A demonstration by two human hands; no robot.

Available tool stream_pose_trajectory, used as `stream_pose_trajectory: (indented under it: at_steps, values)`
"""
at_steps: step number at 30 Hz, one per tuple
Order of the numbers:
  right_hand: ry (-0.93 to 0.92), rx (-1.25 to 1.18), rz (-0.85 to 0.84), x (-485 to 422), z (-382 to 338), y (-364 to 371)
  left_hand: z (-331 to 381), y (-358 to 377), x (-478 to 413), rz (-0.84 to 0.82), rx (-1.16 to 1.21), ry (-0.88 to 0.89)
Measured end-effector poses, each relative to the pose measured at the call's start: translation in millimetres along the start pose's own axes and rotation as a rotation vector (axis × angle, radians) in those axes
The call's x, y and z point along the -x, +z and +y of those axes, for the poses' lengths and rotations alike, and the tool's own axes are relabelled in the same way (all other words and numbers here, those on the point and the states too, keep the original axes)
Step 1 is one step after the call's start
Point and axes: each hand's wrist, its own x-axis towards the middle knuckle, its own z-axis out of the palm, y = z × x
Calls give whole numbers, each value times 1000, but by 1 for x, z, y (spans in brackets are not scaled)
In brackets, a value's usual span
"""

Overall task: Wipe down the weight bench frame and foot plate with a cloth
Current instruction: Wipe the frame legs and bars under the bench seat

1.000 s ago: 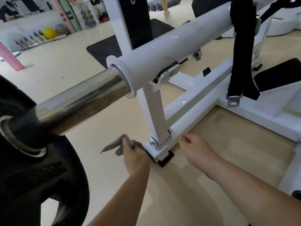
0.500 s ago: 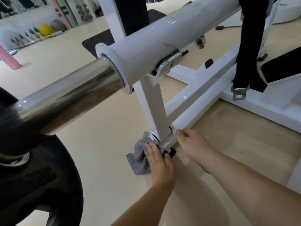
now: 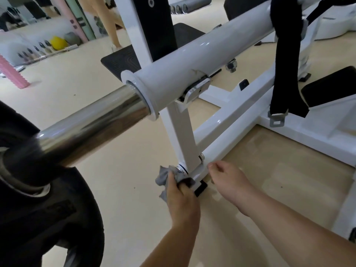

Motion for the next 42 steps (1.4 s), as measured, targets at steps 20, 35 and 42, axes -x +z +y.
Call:
stream_pose_trajectory:
  at_steps: [20,35,42]
  values:
    - [-128,-229,77,23,-57,-40,146,37,2,-29,312,263]
    - [-37,-242,-44,46,-25,-33,95,3,45,-346,168,-209]
    - [34,-315,-148,53,-29,-38,114,-9,72,-370,281,-300]
